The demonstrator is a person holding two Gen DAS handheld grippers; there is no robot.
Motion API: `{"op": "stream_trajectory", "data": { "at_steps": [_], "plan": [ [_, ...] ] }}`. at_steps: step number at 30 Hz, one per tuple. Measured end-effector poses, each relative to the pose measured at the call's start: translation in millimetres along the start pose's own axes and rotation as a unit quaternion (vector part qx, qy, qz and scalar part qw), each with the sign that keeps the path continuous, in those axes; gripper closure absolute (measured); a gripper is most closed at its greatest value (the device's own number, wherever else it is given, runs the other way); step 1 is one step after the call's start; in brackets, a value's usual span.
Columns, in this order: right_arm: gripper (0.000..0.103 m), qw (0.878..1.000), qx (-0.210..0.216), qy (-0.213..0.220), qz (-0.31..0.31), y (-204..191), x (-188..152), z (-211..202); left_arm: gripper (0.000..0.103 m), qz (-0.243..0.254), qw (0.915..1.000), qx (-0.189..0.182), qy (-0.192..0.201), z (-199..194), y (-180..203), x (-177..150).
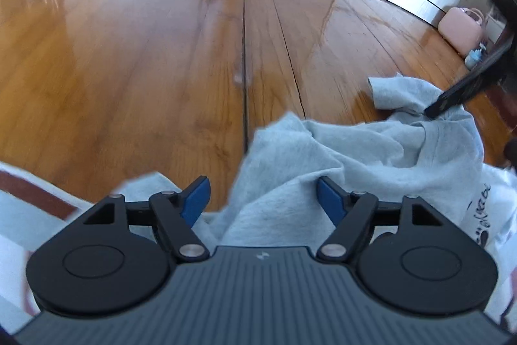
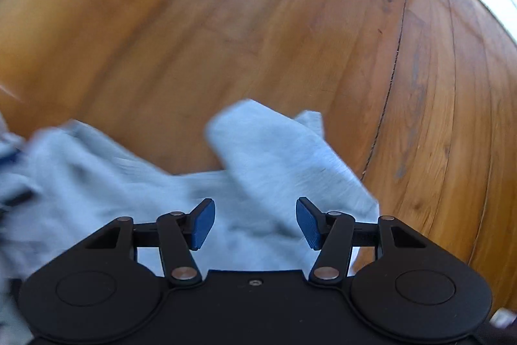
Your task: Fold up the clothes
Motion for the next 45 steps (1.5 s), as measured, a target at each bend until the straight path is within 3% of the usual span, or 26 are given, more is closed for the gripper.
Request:
{"op": "stream_trajectory", "data": {
  "at_steps": [1,2,3,5,9,12,15,18,20,21,22,23,27,30,31,32,34,35,38,40,45],
  "plan": [
    [0.046,1.000,-0.014,-0.002,-0.004,2,-4,11,0.079,0.016,0.9998,0.005,-0.011,4,6,0],
    [0.058,1.000,-0.025,0.000,-0.008,3,-9,19,0.084,0.044,0.9987,0.023,-0.009,5,17,-2],
    [0.095,0.999,-0.030,0.019,-0.011,4,-18,19,0.089,0.078,0.9960,0.044,0.006,0,30,-5],
    [0.101,0.997,-0.040,0.060,-0.013,6,-38,17,0.092,0.120,0.9905,0.052,0.043,-19,50,-12],
    [0.103,0.982,-0.092,0.157,0.044,28,-89,-30,0.093,0.121,0.9886,-0.003,0.090,-65,67,-23],
    [0.103,0.979,-0.094,0.165,0.074,52,-125,-52,0.093,0.140,0.9866,-0.041,0.074,-80,79,-36],
    [0.103,0.981,-0.131,0.110,0.090,68,-150,-45,0.093,0.154,0.9870,-0.043,0.014,-69,89,-48],
    [0.103,0.970,-0.229,0.056,0.053,64,-163,-22,0.089,0.147,0.9876,-0.032,-0.045,-51,88,-52],
    [0.103,0.963,-0.262,0.046,0.042,63,-167,-9,0.089,0.142,0.9876,-0.029,-0.060,-45,85,-51],
    [0.102,0.962,-0.265,0.050,0.044,63,-168,-5,0.082,0.140,0.9878,-0.028,-0.063,-43,84,-50],
    [0.102,0.966,-0.247,0.068,0.045,62,-170,-8,0.076,0.136,0.9882,-0.027,-0.065,-42,83,-50],
    [0.099,0.970,-0.225,0.086,0.045,61,-171,-13,0.062,0.131,0.9889,-0.025,-0.064,-41,82,-50],
    [0.055,0.983,-0.069,0.168,0.031,59,-186,-49,0.054,0.129,0.9892,-0.016,-0.068,-35,80,-50],
    [0.039,0.988,0.052,0.148,-0.013,52,-181,-47,0.046,0.131,0.9886,-0.009,-0.073,-30,83,-49],
    [0.032,0.989,0.054,0.136,-0.021,46,-180,-42,0.046,0.132,0.9883,-0.007,-0.075,-28,84,-48],
    [0.032,0.990,0.057,0.124,-0.030,39,-179,-37,0.046,0.133,0.9881,-0.004,-0.077,-26,85,-48],
    [0.032,0.993,0.033,0.104,-0.044,28,-178,-25,0.060,0.136,0.9876,0.003,-0.078,-22,88,-48],
    [0.031,0.994,0.013,0.095,-0.051,23,-178,-18,0.088,0.142,0.9871,0.015,-0.072,-21,91,-48],
    [0.037,0.993,-0.045,0.073,-0.076,7,-178,3,0.094,0.152,0.9870,0.031,-0.042,-31,91,-48],
    [0.100,0.991,-0.051,0.094,-0.083,4,-182,2,0.094,0.154,0.9871,0.037,-0.020,-41,89,-48],
    [0.100,0.981,-0.057,0.179,-0.041,13,-191,-48,0.094,0.160,0.9851,0.051,0.036,-64,83,-48]
  ]
}}
Point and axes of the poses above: each gripper's, at about its wrist camera, not at the fingertips, and z roughly the way its jaws point, y to its right, x to its top, the point moved 1 cm from there along z, roughly the way its jaws point, and after that the axes turned 15 degrees about -y, right-handed, at the moved point
